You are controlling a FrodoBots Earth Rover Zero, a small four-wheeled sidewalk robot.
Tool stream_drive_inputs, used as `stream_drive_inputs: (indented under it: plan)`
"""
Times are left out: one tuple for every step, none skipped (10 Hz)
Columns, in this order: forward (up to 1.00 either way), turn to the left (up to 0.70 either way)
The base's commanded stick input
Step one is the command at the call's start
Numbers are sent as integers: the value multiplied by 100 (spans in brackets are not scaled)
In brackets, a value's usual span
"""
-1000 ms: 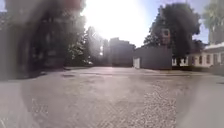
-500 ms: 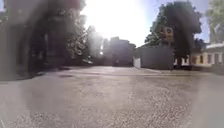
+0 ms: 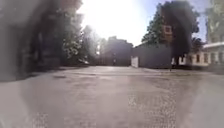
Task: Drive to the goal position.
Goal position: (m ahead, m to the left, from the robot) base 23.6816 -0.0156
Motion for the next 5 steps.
stream_drive_inputs:
  plan:
    - [70,0]
    - [70,0]
    - [70,0]
    - [70,0]
    - [70,0]
